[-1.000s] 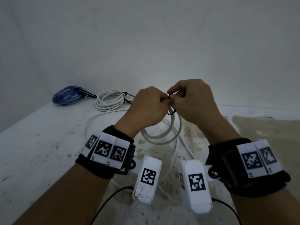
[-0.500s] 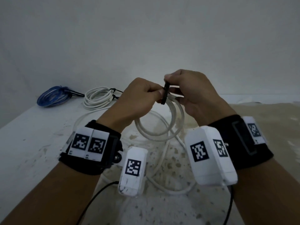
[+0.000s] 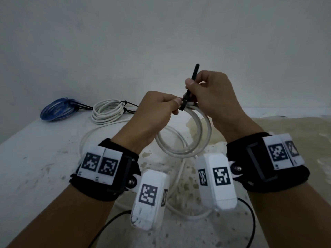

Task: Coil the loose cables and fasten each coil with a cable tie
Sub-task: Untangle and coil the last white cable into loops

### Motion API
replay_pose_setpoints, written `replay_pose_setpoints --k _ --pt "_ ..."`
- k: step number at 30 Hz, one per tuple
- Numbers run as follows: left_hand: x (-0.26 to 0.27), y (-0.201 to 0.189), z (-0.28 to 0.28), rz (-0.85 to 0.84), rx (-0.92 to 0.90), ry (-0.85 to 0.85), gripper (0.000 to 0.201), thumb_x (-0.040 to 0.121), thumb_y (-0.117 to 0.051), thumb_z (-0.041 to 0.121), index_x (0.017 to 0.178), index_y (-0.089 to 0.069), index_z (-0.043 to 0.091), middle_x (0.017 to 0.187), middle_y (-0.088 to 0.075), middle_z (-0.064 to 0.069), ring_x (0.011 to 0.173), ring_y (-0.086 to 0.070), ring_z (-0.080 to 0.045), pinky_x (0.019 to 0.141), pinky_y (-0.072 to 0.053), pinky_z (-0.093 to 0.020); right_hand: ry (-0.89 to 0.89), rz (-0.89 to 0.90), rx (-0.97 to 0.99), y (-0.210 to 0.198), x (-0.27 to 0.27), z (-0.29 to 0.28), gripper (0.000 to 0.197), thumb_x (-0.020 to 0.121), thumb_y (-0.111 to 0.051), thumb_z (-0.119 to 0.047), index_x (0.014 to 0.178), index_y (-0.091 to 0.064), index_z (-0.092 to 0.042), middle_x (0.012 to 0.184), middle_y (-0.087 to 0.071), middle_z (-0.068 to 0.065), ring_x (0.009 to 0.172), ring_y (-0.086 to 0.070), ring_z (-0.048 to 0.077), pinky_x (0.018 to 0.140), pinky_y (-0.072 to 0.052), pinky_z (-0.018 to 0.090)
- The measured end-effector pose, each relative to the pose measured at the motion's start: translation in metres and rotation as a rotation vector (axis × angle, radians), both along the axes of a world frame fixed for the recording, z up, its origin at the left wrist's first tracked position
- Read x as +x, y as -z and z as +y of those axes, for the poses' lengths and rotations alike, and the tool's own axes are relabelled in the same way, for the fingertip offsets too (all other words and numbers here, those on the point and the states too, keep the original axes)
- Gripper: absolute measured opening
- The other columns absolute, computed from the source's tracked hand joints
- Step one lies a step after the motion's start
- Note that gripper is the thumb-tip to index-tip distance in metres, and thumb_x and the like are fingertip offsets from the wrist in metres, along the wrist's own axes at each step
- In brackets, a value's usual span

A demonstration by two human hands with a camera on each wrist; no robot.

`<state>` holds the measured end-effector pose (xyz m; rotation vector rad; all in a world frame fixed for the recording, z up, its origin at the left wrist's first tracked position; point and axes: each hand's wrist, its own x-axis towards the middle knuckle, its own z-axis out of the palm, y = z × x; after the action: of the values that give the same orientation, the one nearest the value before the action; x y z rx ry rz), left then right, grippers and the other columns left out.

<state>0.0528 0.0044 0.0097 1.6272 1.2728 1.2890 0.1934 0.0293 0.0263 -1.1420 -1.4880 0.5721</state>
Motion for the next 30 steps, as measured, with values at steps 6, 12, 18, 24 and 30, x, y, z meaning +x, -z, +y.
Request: replay_pose_setpoints --k 6,12,18,24,30 --pt "0.004 -0.002 -0.008 0.14 0.143 0.077 0.028 0.099 -0.054 0.014 0.085 -0.075 0.024 0.052 -0.052 0.014 0.045 -0.046 0.002 0.052 -0.031 -0.019 0.077 -0.037 0.045 0.002 0.006 0.005 0.021 0.093 -0.064 -0.026 0.077 -0.064 -0.012 0.069 -0.07 0.008 0.06 -0.07 0.021 0.066 -0.06 0.043" --pt "0.004 0.002 -0.007 0.175 0.164 0.127 0.025 0.099 -0.053 0.012 0.102 -0.078 0.014 0.06 -0.059 0.016 0.049 -0.049 0.004 0.05 -0.033 -0.008 0.114 -0.082 0.014 0.005 0.013 0.01 0.028 0.091 -0.067 -0.023 0.067 -0.059 -0.009 0.063 -0.058 0.002 0.057 -0.059 0.021 0.056 -0.053 0.033" --pt "0.009 0.009 -0.009 0.248 0.154 0.136 0.034 0.1 -0.054 0.019 0.075 -0.07 0.036 0.06 -0.058 0.013 0.044 -0.043 0.001 0.053 -0.031 -0.019 0.132 -0.013 -0.057 0.016 0.016 0.017 0.034 0.089 -0.07 -0.02 0.059 -0.055 -0.014 0.06 -0.055 0.002 0.057 -0.053 0.018 0.064 -0.056 0.04" --pt "0.009 0.014 -0.008 0.299 0.122 0.144 0.029 0.1 -0.054 0.02 0.077 -0.072 0.013 0.061 -0.055 0.007 0.04 -0.038 -0.001 0.048 -0.03 -0.016 0.146 0.0 -0.072 0.028 0.014 0.023 0.035 0.086 -0.073 -0.019 0.056 -0.055 -0.015 0.058 -0.055 0.002 0.055 -0.05 0.015 0.066 -0.054 0.037" --pt "0.011 0.013 -0.01 0.264 0.106 0.151 0.042 0.101 -0.052 0.018 0.061 -0.059 0.026 0.041 -0.047 0.017 0.039 -0.041 0.001 0.045 -0.027 -0.009 0.129 -0.017 -0.079 0.027 0.018 0.025 0.036 0.087 -0.073 -0.02 0.056 -0.055 -0.016 0.052 -0.051 -0.002 0.048 -0.046 0.009 0.057 -0.043 0.024"
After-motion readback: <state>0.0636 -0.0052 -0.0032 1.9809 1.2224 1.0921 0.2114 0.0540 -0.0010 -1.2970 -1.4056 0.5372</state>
